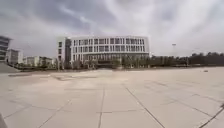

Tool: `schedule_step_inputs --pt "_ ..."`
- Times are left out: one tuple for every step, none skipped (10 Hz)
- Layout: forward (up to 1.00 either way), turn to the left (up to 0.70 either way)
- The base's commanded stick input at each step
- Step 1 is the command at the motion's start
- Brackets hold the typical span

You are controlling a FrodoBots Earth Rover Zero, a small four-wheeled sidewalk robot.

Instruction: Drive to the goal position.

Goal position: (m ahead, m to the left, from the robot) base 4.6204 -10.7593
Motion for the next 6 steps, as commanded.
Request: schedule_step_inputs --pt "0.7 -0.35" --pt "0.7 -0.35" --pt "0.7 -0.35" --pt "0.7 -0.35" --pt "0.7 -0.35" --pt "0.7 -0.35"
